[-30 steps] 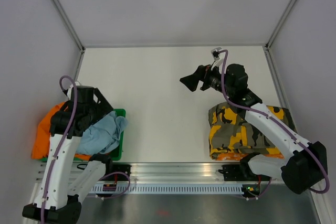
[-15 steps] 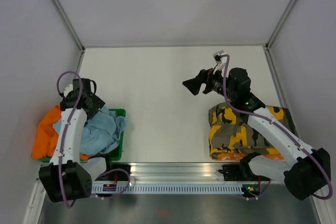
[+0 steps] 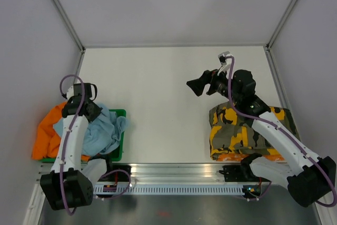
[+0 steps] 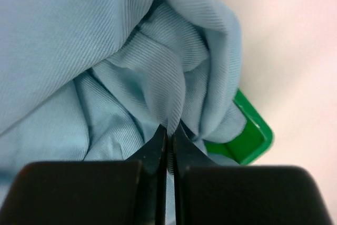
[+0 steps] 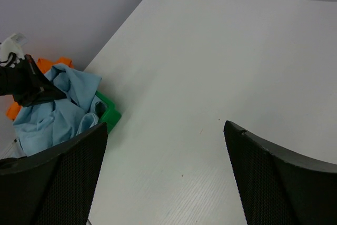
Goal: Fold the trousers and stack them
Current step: Grab the trousers from the pile, then move the trousers to the center of the board
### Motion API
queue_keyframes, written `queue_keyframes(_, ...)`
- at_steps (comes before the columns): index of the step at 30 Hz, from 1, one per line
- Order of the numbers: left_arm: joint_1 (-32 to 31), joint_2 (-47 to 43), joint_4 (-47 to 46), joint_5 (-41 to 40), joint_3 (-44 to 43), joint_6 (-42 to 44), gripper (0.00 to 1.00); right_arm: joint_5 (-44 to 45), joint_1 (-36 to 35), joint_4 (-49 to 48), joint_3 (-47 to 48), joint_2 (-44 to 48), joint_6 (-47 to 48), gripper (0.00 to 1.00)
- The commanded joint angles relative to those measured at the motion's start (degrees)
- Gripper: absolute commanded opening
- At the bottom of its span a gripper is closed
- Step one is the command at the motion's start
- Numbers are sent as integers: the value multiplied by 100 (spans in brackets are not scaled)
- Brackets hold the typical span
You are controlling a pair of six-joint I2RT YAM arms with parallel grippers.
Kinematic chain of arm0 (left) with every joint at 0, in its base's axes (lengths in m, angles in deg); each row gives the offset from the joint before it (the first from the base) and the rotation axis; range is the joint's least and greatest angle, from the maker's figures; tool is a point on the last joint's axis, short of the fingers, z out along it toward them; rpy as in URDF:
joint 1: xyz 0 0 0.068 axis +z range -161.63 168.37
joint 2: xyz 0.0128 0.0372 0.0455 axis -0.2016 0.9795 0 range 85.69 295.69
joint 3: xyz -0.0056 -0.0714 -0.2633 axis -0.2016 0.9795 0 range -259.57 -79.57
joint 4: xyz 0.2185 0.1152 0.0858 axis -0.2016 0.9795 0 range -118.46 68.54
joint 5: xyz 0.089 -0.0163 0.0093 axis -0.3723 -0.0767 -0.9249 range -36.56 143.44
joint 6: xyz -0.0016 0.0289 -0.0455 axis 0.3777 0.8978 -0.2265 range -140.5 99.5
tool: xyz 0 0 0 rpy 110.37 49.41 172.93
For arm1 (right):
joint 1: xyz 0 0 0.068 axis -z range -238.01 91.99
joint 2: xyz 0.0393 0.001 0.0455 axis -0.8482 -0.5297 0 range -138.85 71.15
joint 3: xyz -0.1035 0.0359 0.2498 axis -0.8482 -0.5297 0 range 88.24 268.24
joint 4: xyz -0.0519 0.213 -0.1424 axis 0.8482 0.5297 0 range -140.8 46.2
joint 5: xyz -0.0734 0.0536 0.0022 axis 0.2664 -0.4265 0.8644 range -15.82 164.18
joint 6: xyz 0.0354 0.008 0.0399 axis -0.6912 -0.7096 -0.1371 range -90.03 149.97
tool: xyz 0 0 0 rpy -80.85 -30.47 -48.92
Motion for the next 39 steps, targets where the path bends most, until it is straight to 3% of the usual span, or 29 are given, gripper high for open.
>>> queue_keyframes(1, 25, -630, 138, -201, -910, 447, 2, 104, -13, 17, 270, 9, 110, 98)
queue_keyframes(3, 16, -902, 191, -26, -1446, 789, 2, 122, -13, 35, 357, -97, 101, 98)
queue_keyframes(7, 16, -1070, -403, 1332, -2421, 1475, 2, 577, -22, 280, 726, -325, -127, 98)
queue_keyframes(11, 16, -448, -977, 2626, -4105, 1775, 2, 2208, -13, 1289, 1279, -431, -610, 98)
queue_keyframes(15, -28, 468, -1758, 4138, -5269, 1346, 2, 3389, 31, 1958, 1465, -352, -822, 98)
queue_keyframes(18, -553, 1239, -2321, 4265, -6139, 1186, 2, 3795, 258, 2363, 1553, -256, -1094, 98)
queue_keyframes(21, -2219, 1986, -2542, 3397, -7035, 1641, 2, 3691, 548, 2443, 1457, -80, -1314, 98)
queue_keyframes(28, -3225, 3894, -2841, 3902, -8820, 1126, 2, 4217, 1296, 3242, 1658, 324, -1191, 98)
queue_keyframes(33, -3464, 4090, -2650, 4528, -8489, 1545, 2, 4349, 1516, 3550, 1711, 693, -936, 98)
queue_keyframes(35, -3464, 3897, -2438, 4431, -7700, 1861, 2, 4314, 1525, 3472, 1580, 834, -910, 98)
queue_keyframes(39, -3473, 3326, -1788, 5044, -5840, 2477, 2, 4183, 1525, 3296, 1386, 887, -770, 98)
